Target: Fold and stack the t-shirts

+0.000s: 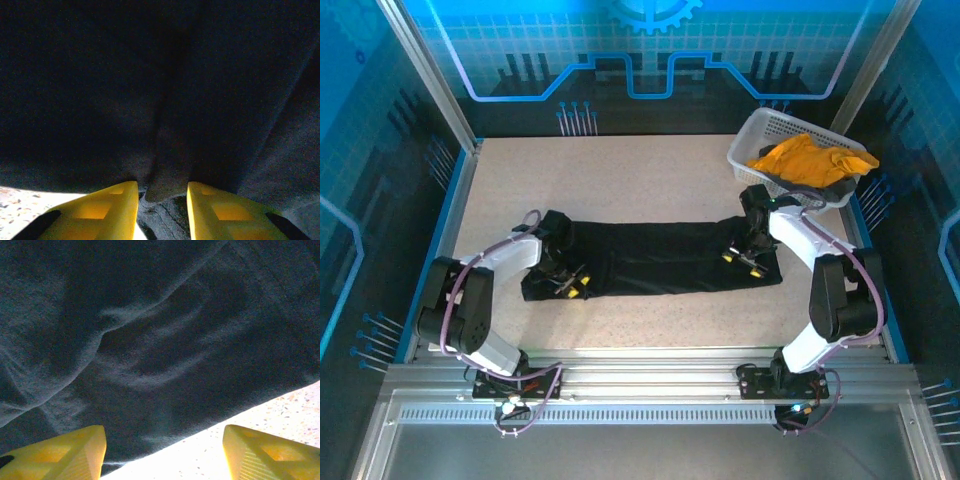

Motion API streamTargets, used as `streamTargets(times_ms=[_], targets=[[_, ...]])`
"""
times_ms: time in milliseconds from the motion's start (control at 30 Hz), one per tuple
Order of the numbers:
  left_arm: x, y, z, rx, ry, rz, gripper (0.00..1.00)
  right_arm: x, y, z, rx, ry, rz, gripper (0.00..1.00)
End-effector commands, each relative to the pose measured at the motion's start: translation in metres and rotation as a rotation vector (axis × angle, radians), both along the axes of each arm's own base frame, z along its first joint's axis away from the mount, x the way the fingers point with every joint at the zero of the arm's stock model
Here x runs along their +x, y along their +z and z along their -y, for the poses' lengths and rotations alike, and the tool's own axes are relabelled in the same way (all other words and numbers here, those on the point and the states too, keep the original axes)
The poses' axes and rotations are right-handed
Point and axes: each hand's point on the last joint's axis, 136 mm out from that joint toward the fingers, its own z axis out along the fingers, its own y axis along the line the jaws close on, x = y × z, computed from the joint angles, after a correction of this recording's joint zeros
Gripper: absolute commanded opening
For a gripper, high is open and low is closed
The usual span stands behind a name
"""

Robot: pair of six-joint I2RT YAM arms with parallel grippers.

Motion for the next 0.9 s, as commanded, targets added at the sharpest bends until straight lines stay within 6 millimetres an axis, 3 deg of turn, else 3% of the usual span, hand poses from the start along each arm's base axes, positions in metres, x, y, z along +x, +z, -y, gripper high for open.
streamTargets(times_ms=[0, 167, 300, 500, 700, 867], targets=[[-0.005, -0.009, 0.002, 0.011, -0.034, -0.021, 0.34, -0.002, 0.006, -0.003, 0.015, 0.014, 0.012, 0.64], [-0.002, -0.011, -0.001, 0.050, -0.084, -0.026, 0.33, -0.004, 0.004, -0.003, 0.017, 0.015, 0.004, 0.63], [-0.005, -0.011, -0.008, 0.090, -0.103, -0.026, 0.22, -0.005, 0.005, -0.003, 0.014, 0.017, 0.006, 0.63], [-0.005, 0.015, -0.016, 0.126, -0.093, 0.032, 0.10, -0.005, 0.003, -0.003, 0.015, 0.013, 0.006, 0.62], [-0.019, 0.025, -0.021, 0.140, -0.100, 0.006, 0.00, -0.003, 0.001, -0.005, 0.025, 0.016, 0.007, 0.62], [-0.026, 0.036, -0.032, 0.180, -0.109, -0.001, 0.00, 0.000, 0.001, -0.006, 0.025, 0.021, 0.010, 0.61]])
